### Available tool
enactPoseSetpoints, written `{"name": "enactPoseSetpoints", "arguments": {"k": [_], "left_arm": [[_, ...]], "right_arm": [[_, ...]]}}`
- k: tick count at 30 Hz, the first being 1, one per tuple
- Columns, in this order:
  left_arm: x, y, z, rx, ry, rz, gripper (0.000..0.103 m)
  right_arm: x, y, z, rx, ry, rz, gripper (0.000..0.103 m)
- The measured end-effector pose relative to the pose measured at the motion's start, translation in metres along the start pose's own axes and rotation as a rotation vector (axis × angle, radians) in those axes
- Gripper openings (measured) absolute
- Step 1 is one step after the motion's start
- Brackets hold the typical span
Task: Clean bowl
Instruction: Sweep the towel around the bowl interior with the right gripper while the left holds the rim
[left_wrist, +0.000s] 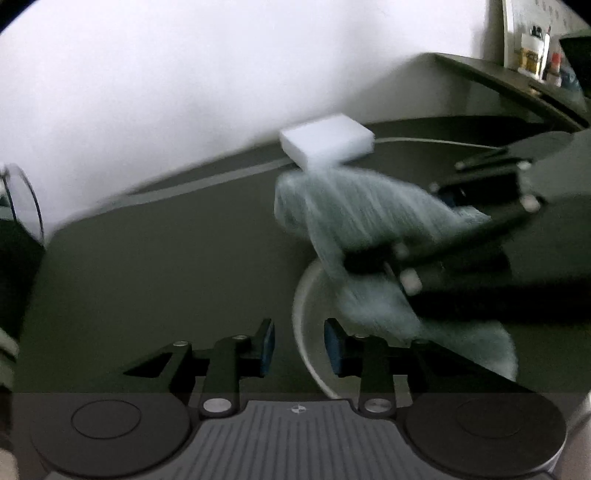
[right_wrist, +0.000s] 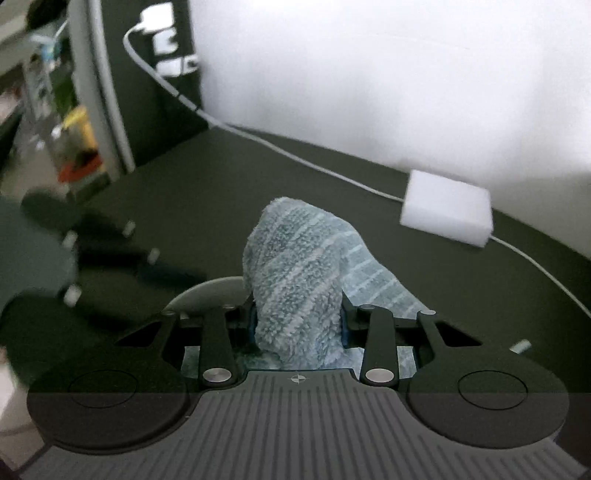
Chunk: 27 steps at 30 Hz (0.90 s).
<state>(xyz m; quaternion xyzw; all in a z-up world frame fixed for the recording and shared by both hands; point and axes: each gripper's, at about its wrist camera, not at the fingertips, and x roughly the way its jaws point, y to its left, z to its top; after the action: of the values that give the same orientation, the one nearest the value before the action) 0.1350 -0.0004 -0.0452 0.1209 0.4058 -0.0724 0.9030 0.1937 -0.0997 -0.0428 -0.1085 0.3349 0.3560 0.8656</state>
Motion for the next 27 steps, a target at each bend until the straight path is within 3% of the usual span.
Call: {"name": "enactPoseSetpoints", "arguments": {"k": [2, 6, 15, 18, 27], "left_arm": [[0.005, -0.002, 0.003, 0.017, 0.001, -0.017, 0.02], [0.01, -0.007, -0.002, 0.033, -0.006, 0.031, 0.02], [0.014, -0.003, -0.004, -0.006, -0.006, 0.021, 0.021], [0.015, -0.002, -0.006, -0.008, 0.002, 0.018, 0.022], [0.01, -0.007, -0.014, -0.002, 0.027, 0.037, 0.021]], "right_arm": [[-0.002, -0.004, -0.002, 0.031, 0.01, -0.02, 0.037], [-0.01, -0.015, -0.014, 0.149, 0.016, -0.059, 0.036], [-0.052, -0.01, -0.067, 0.536, -0.088, 0.021, 0.037], [-0.05, -0.011, -0.07, 0.552, -0.104, 0.026, 0.037], [-0.048, -0.008, -0.054, 0.386, -0.094, -0.041, 0.037]]}}
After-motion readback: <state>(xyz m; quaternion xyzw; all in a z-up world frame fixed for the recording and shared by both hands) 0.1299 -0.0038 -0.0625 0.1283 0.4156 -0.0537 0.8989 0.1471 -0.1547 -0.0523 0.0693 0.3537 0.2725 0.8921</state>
